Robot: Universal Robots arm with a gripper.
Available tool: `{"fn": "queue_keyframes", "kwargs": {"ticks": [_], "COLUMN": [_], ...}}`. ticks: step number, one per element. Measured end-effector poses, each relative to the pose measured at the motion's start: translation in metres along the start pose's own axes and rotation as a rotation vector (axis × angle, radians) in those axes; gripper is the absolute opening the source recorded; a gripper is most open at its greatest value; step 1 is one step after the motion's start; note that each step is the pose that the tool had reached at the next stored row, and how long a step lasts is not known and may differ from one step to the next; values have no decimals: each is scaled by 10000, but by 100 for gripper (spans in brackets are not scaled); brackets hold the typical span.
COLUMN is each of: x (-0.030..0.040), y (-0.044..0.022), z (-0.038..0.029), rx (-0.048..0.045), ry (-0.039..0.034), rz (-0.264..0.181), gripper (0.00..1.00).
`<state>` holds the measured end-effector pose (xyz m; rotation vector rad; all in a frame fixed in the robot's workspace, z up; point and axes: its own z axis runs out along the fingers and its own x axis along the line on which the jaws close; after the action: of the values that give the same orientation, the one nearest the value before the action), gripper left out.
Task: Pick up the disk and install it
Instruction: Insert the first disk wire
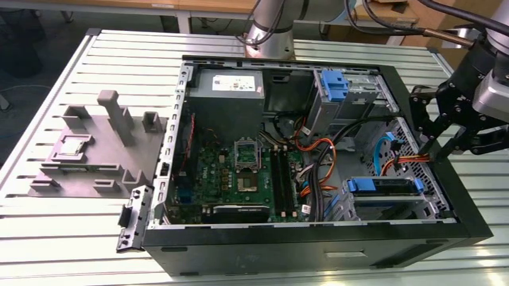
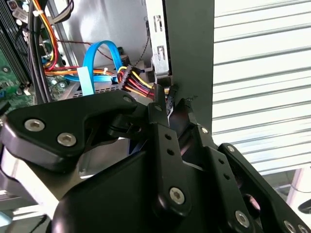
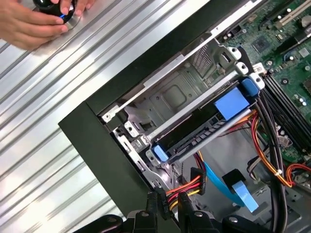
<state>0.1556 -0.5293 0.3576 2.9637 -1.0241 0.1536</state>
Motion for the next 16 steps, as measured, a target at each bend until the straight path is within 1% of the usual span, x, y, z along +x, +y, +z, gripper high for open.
{"fn": "queue_keyframes", "kwargs": {"ticks": [9, 12, 13, 16], "x": [13, 13, 13, 13], "y": [22, 23, 23, 24], "z": [39, 40, 41, 41], "rx": [118, 122, 123, 123], "ry": [54, 62, 62, 62], "rz": [-686, -755, -755, -757], "gripper": [31, 29, 22, 22]}}
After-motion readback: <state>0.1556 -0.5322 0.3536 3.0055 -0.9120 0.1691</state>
